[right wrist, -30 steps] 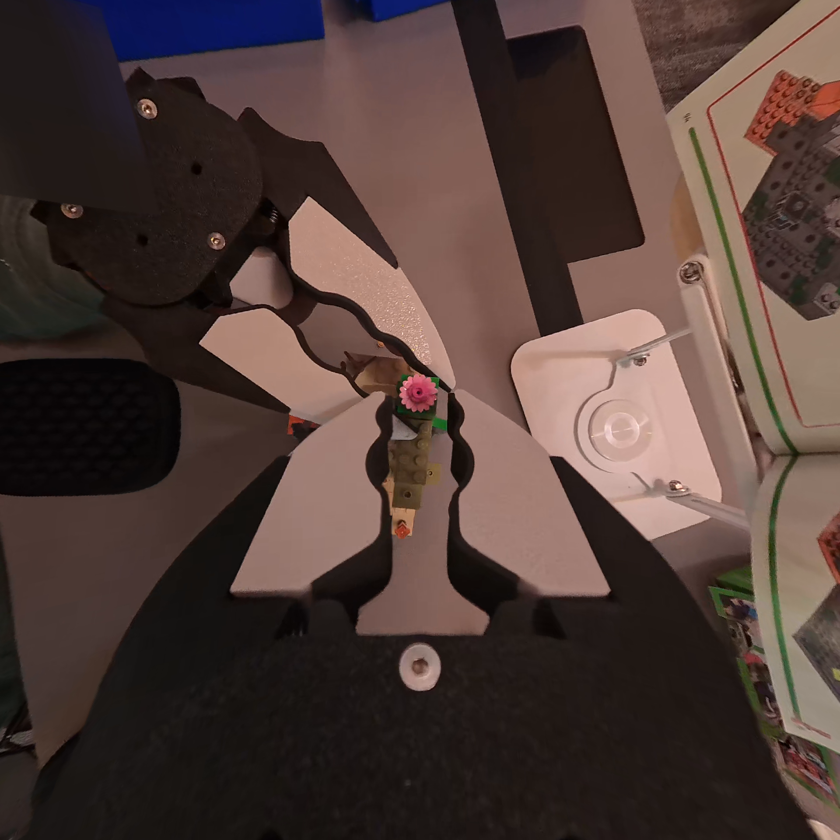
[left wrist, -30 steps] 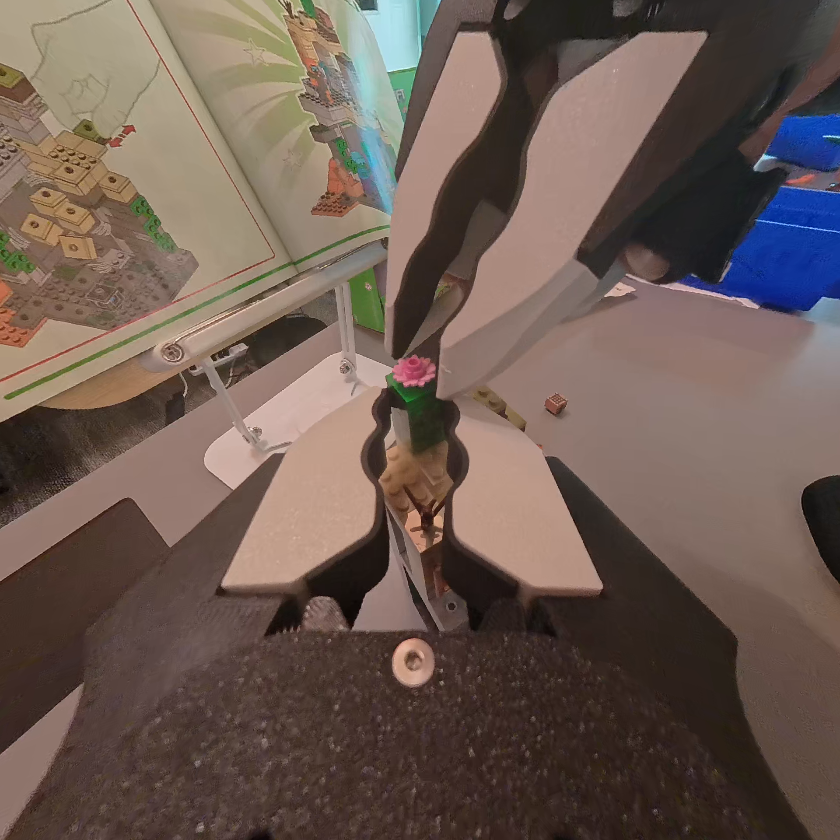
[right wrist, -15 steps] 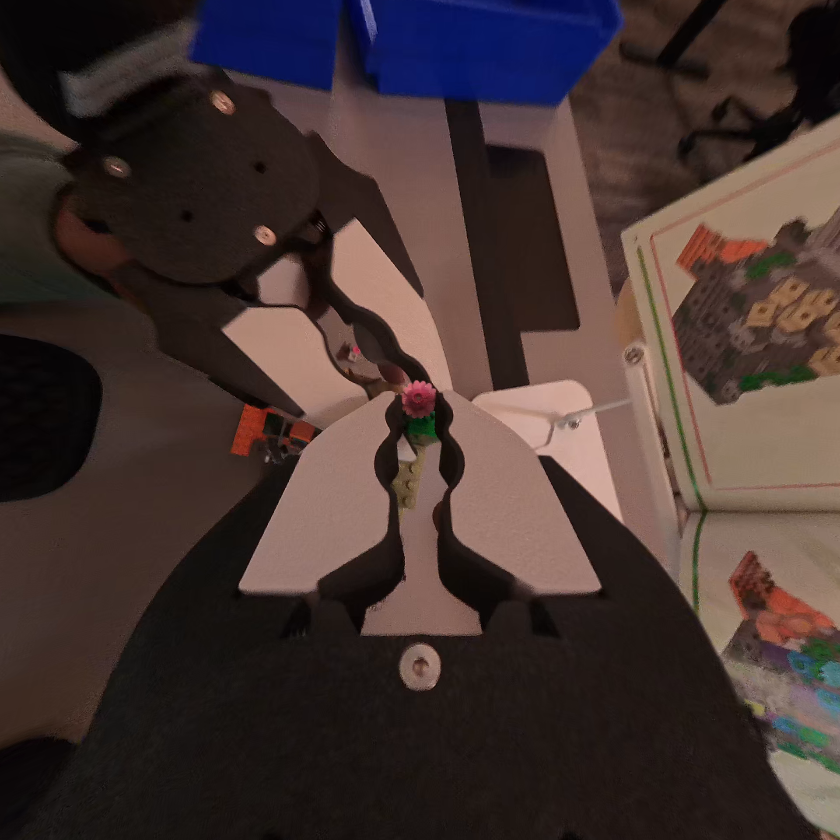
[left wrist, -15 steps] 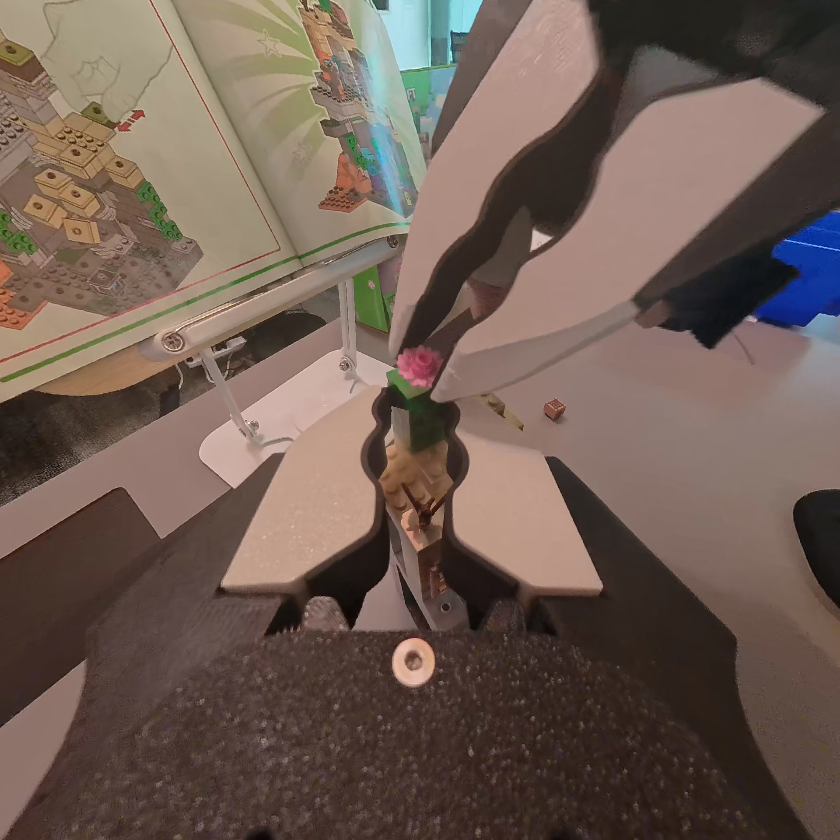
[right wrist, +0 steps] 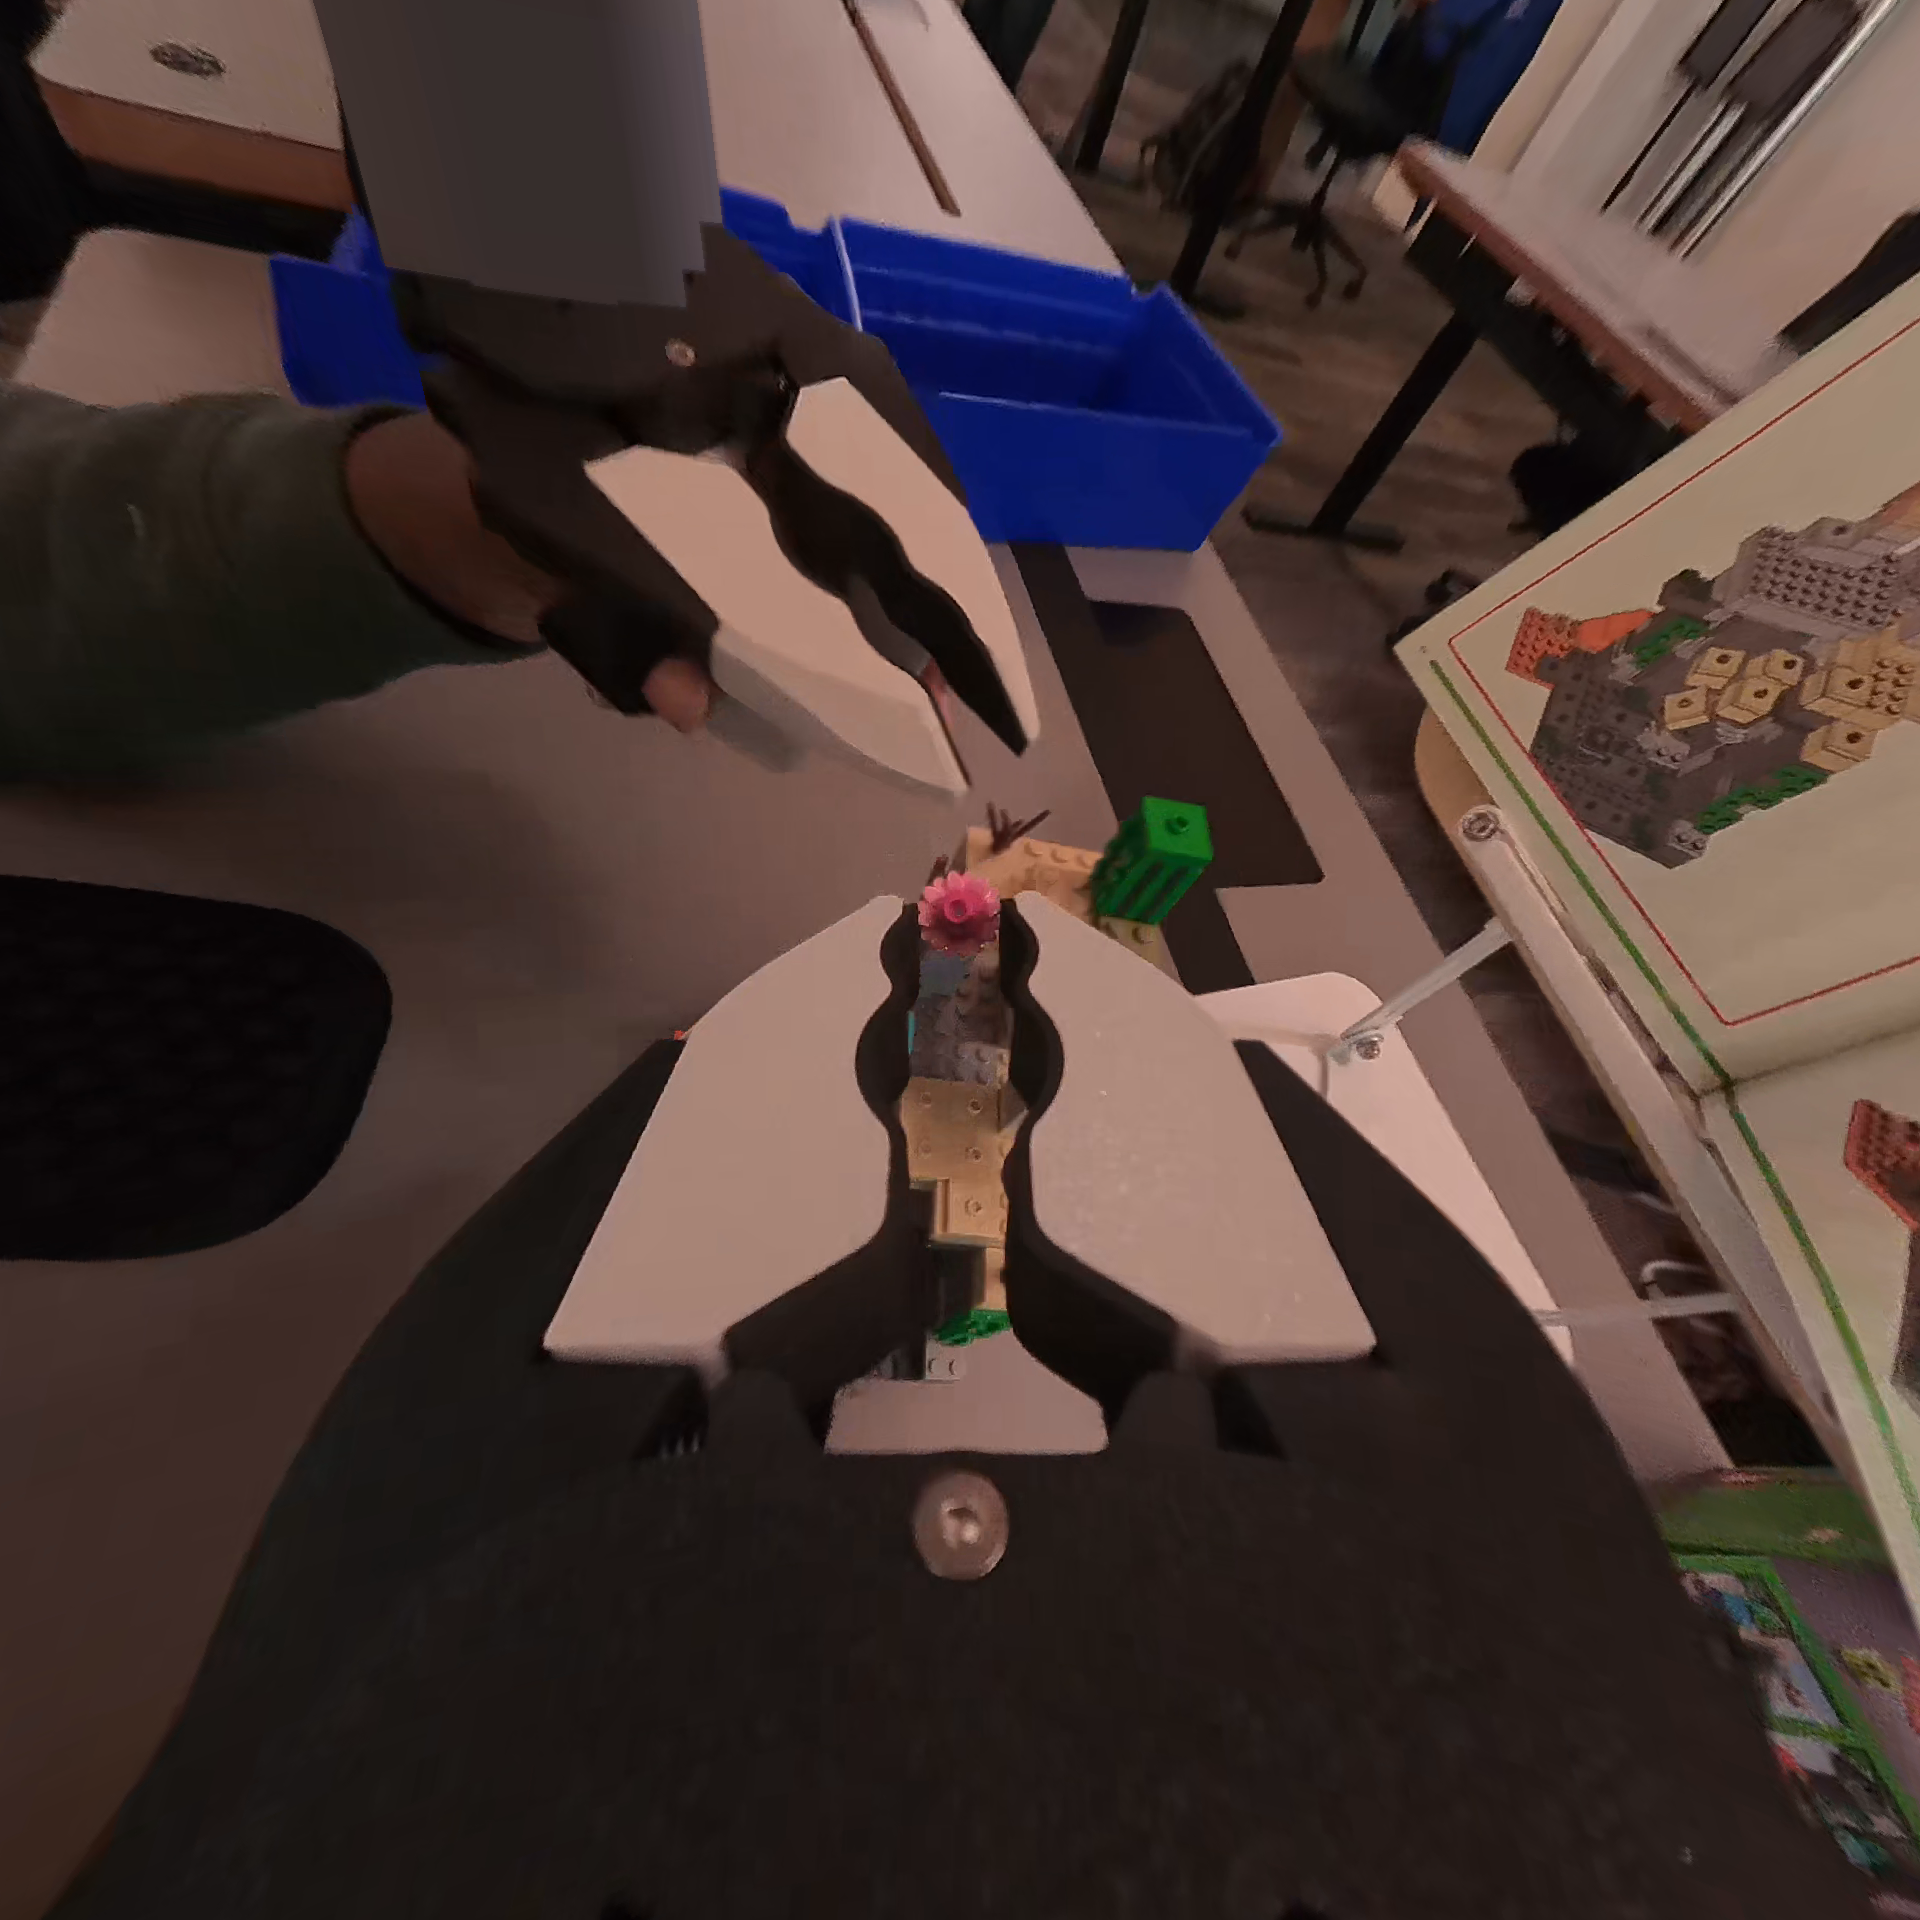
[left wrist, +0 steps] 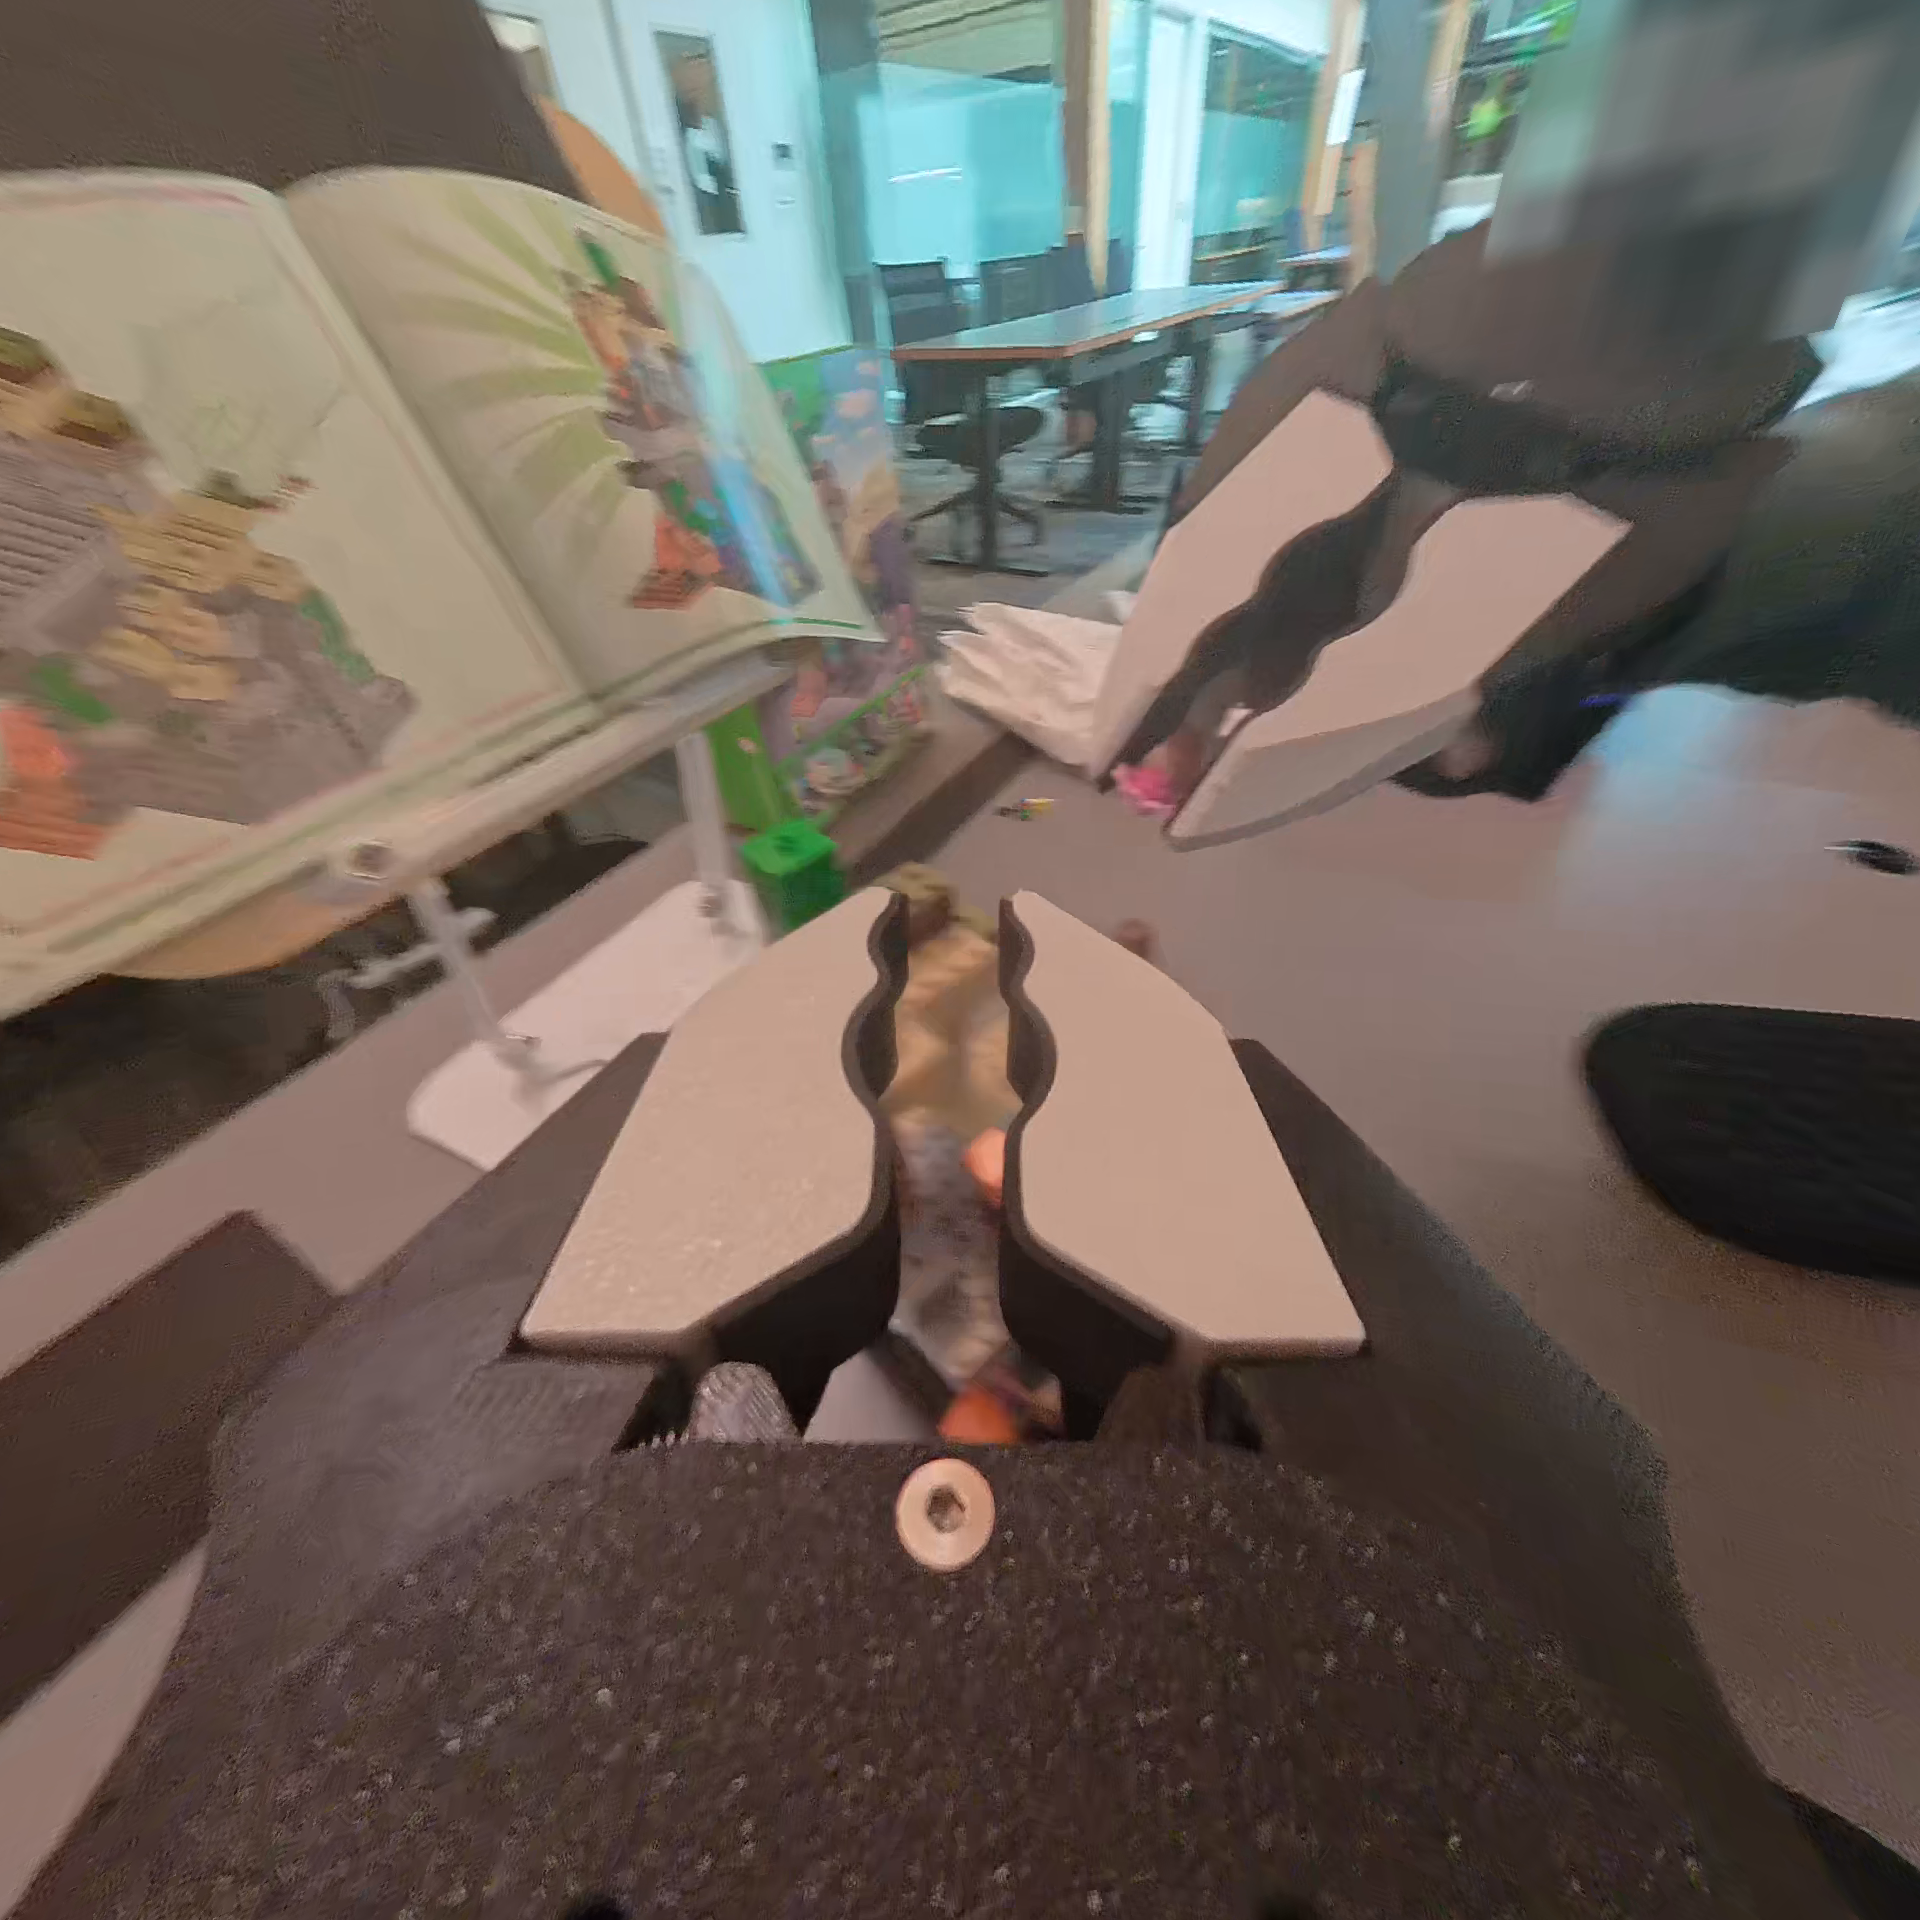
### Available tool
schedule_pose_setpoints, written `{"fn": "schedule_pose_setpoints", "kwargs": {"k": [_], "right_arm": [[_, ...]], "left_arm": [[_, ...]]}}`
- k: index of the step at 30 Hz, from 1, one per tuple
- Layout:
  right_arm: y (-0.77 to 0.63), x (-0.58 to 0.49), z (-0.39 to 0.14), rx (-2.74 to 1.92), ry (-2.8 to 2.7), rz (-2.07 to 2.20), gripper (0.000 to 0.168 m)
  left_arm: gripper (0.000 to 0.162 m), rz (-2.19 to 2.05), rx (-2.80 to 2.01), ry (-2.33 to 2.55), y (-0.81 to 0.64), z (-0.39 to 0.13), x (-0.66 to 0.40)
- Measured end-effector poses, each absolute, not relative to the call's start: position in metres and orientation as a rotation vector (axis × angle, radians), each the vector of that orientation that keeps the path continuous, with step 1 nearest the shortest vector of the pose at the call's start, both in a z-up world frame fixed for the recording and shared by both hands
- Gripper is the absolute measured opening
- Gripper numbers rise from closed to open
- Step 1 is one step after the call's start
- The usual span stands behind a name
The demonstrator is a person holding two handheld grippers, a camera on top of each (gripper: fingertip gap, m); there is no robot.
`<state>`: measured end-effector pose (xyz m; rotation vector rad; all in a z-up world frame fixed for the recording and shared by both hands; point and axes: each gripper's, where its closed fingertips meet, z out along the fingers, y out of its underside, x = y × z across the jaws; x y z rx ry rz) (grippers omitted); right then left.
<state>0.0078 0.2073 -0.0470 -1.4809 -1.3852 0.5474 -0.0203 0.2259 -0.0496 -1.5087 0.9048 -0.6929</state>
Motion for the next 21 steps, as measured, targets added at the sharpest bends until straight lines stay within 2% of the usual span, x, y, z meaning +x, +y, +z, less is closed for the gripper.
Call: {"fn": "schedule_pose_setpoints", "kwargs": {"k": [9,16,21], "right_arm": [[0.131,0.012,-0.094,-1.179,-1.467,0.236,0.014],[0.096,0.012,-0.126,-1.041,-1.603,0.062,0.015],[0.086,0.015,-0.137,-0.964,-1.653,-0.029,0.014]], "left_arm": [[0.017,-1.241,-1.632,0.993,0.122,-0.098,0.012],[0.005,-1.384,-1.682,1.02,0.087,-0.127,0.022],[0.003,-1.373,-1.694,1.035,0.077,-0.139,0.027]]}}
